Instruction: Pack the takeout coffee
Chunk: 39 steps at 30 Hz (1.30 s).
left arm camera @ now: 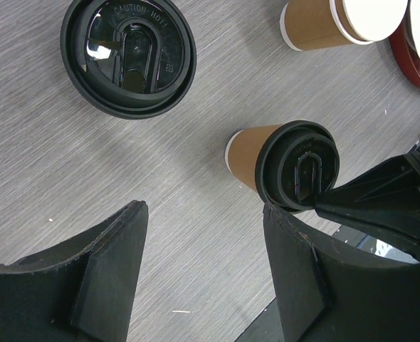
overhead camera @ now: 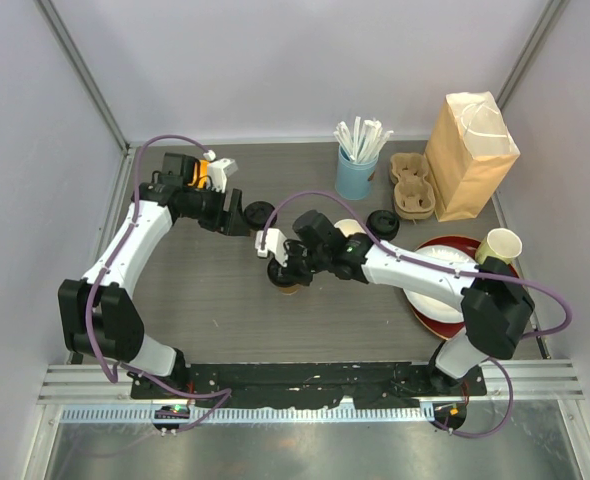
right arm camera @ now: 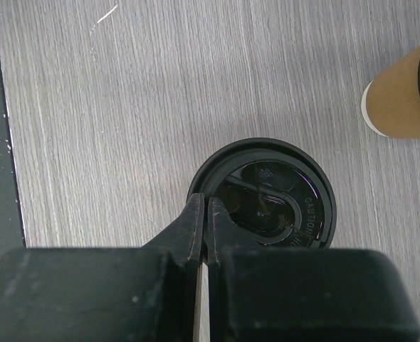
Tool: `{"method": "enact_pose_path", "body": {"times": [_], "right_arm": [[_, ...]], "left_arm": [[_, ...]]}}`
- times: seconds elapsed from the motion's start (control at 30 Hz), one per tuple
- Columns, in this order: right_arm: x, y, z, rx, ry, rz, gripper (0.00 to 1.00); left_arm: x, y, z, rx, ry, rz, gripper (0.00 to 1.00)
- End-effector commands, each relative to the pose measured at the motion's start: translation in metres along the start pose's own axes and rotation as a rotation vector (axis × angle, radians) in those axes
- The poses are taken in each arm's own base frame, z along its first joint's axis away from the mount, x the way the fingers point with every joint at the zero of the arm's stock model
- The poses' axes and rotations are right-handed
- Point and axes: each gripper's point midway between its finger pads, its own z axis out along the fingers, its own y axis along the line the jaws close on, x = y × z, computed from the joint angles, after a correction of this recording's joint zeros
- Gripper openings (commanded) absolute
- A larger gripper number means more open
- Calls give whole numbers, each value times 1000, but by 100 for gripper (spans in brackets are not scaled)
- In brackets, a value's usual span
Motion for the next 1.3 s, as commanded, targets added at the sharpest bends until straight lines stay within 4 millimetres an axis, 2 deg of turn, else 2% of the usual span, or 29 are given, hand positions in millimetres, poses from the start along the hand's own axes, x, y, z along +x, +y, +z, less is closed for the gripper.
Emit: {"method": "enact_pose_path", "body": {"times": [0.0, 0.17, 0.37, 0.43, 0.57, 0.63, 0.93, 1.03, 1.13, 1.17, 1.27], "right_arm": [[10, 2, -1, -20, -43, 68, 1], [18, -2, -5, -17, -66, 119, 1], [10, -3, -11, -15, -82, 123, 3], [6, -5, -13, -5, -91, 123, 17], [-5, -9, -20, 12, -117, 111, 31], [-10, -10, -24, 22, -128, 109, 32], [-38, -15, -39, 29, -172, 98, 50], [-49, -16, -49, 41, -197, 104, 85], [-56, -29, -56, 119, -214, 132, 87], [-55, -41, -59, 187, -197, 176, 88], [-48, -53, -55, 246, -143, 263, 89]], "left_arm": [[-6, -12, -2, 49, -39, 8, 69], [5, -28, 10, 74, 3, 56, 69], [12, -39, 24, 98, 50, 72, 70], [12, -40, 26, 103, 58, 75, 70], [11, -42, 27, 106, 60, 81, 70], [11, -42, 27, 107, 63, 78, 70], [10, -42, 28, 110, 72, 77, 70], [9, -42, 27, 109, 72, 83, 70], [10, -42, 26, 108, 73, 88, 70], [9, -42, 26, 108, 72, 89, 70], [10, -42, 27, 106, 75, 86, 70]]}}
